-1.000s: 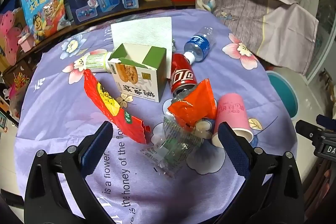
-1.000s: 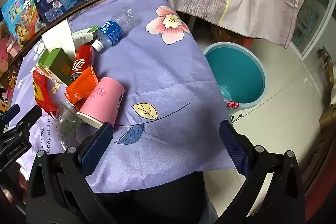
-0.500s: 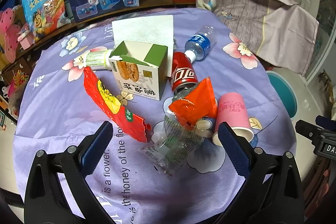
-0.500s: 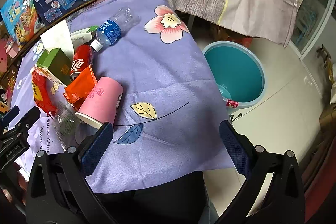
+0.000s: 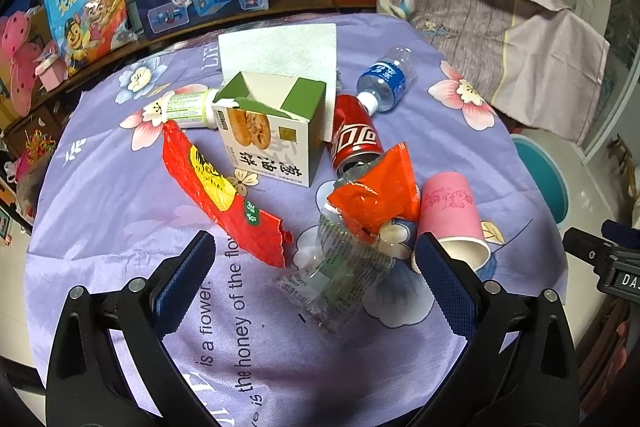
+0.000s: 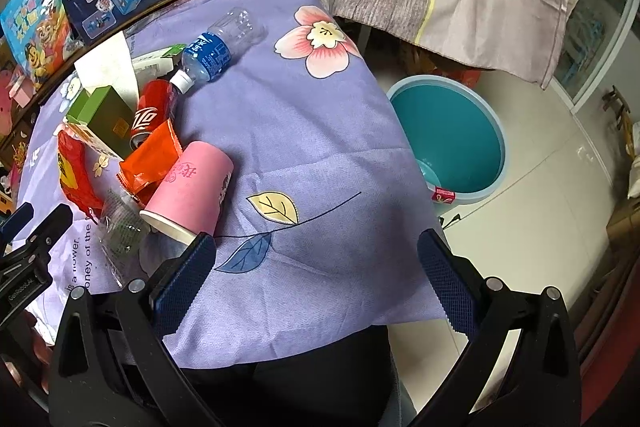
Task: Collect trash
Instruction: 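Move both tools toward the trash pile on the table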
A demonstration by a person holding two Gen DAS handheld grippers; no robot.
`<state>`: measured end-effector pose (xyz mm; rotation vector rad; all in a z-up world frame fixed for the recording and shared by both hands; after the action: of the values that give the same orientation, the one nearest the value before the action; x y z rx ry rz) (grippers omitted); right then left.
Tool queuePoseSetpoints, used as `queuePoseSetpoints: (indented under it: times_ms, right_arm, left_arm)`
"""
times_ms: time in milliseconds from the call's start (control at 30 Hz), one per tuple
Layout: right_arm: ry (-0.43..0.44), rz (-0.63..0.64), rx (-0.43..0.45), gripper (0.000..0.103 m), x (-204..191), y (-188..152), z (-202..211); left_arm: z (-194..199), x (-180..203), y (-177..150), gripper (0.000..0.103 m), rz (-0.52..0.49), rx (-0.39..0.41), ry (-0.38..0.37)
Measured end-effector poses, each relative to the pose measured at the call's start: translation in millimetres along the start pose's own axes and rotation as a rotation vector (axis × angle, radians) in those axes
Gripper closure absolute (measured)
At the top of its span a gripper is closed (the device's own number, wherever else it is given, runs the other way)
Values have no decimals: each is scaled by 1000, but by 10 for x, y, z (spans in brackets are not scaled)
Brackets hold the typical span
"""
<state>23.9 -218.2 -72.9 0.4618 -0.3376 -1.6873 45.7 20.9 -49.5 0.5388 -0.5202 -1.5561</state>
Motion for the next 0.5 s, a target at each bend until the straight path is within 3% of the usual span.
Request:
queuePoseSetpoints:
  times_ms: [500]
  right_arm:
    - [6, 1, -28, 6, -34, -33, -94]
  left_arm:
    - [-117, -51, -136, 3, 10, -21, -5]
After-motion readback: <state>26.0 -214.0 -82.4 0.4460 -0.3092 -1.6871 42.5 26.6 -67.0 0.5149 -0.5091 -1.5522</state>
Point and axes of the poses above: each gripper's, at about its wrist camera, not at the fingertips, and z roughly against the way its jaws point, x to its right, y to its top, the point moved 7 cm from there along -z, roughly the way its jaws point, and after that the axes turned 1 degree about y, right-handed, at the moved point
